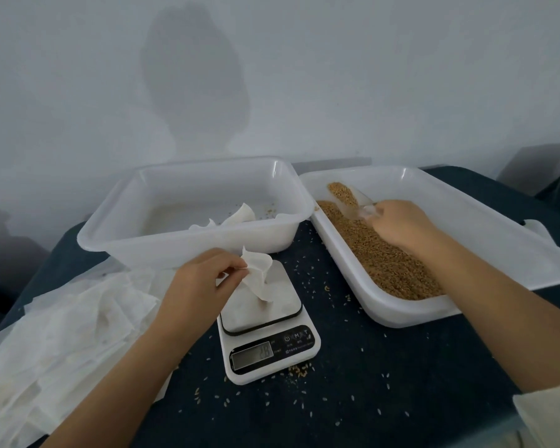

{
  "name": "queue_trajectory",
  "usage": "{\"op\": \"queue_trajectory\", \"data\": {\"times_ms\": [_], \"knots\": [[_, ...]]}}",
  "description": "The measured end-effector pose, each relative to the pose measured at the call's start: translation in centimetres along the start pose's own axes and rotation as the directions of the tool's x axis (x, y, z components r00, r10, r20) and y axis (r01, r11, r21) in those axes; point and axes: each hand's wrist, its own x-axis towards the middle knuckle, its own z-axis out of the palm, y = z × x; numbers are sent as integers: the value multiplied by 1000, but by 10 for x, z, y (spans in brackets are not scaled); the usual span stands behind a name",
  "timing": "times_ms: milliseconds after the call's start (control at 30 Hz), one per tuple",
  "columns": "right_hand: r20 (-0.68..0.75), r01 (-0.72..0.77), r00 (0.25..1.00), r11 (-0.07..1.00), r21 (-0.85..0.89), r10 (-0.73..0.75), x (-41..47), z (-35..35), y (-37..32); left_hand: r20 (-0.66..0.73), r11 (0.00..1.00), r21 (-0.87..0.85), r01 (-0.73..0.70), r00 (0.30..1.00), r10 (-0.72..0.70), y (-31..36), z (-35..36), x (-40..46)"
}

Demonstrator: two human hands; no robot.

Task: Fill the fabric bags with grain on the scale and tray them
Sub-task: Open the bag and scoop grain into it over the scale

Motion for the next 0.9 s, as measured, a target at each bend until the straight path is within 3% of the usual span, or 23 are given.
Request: {"op": "queue_trajectory", "data": {"times_ms": [333,500,633,767,900], "knots": [[-20,149,989,985,91,-148,-16,-17,-6,-10,999,46,3,1000,-3,-3,-14,4],[-40,314,946,884,346,-321,-34,-46,-23,176,993,110,-31,984,11,-10,-47,22],[68,377,888,806,456,-454,-48,-55,-34,341,967,227,-115,940,32,-16,-72,37],[179,452,799,770,450,-574,-60,-44,-38,470,931,313,-187,882,20,-17,-71,44],[271,509,740,776,373,-615,-65,-34,-36,505,939,273,-208,862,44,-13,-53,43]]}}
